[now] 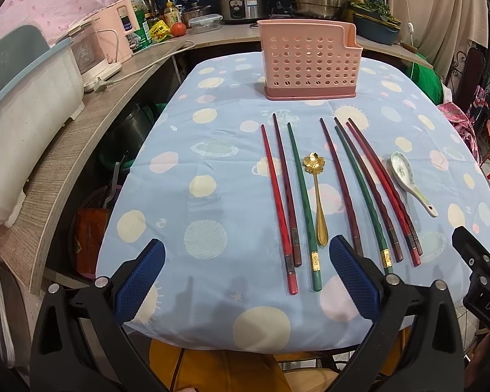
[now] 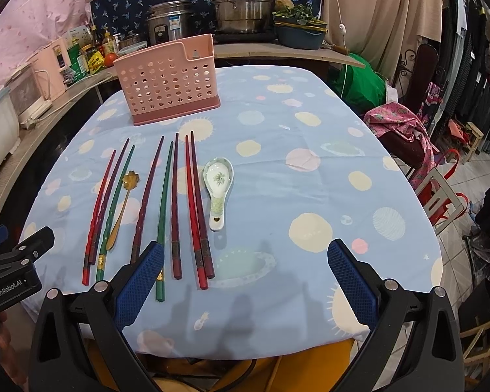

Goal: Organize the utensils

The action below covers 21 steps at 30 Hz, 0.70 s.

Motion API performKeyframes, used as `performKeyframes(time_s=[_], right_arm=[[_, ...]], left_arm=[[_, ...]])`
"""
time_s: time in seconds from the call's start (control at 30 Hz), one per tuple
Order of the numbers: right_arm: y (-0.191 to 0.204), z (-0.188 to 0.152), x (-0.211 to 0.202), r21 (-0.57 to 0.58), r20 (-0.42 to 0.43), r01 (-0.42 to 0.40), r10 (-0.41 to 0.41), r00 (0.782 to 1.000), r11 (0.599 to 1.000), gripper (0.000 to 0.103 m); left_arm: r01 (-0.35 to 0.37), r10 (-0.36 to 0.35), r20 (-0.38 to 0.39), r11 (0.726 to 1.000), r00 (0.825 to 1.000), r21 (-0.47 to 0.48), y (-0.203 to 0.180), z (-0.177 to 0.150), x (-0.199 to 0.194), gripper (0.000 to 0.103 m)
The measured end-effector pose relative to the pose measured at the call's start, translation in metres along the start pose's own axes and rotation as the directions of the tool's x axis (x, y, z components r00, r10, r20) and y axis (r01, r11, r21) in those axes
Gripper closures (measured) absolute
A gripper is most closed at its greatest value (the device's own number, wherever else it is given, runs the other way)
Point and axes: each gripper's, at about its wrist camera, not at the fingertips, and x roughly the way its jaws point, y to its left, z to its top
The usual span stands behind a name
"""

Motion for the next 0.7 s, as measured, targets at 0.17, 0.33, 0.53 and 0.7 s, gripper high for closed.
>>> performKeyframes(time_s=[0.17,0.33,0.53,0.7], right_arm=[[0.0,0.0006,-0.0005,-0.002,0.005,0.0,0.0,1.0,1.0,0.006],[0.0015,0.0004,-0.0007,-0.003,0.009,0.001,-0.001,1.0,1.0,0.006],[0.0015,-0.0005,-0.0005,-0.003,0.01,0.002,-0.002,1.0,1.0,0.006],[0.0012,-0.0014,-0.001,-0.005,0.013,0.001,0.0,1.0,1.0,0.006]], left_arm=[[-0.007,0.007,-0.003,1.0,1.0,-0.001,-0.0032,-0.0004,-0.0013,0.007],[-0.007,0.007,-0.004,1.0,1.0,0.001,-0.0054,-0.0002,-0.0021,0.007],[-0.008,0.008,-0.008,1.0,1.0,-0.002,-0.0057,-0.0004,-0.002,0.007],[-0.007,0.007,-0.007,1.0,1.0,-0.003,-0.0056,-0.0004,-0.0026,0.007]])
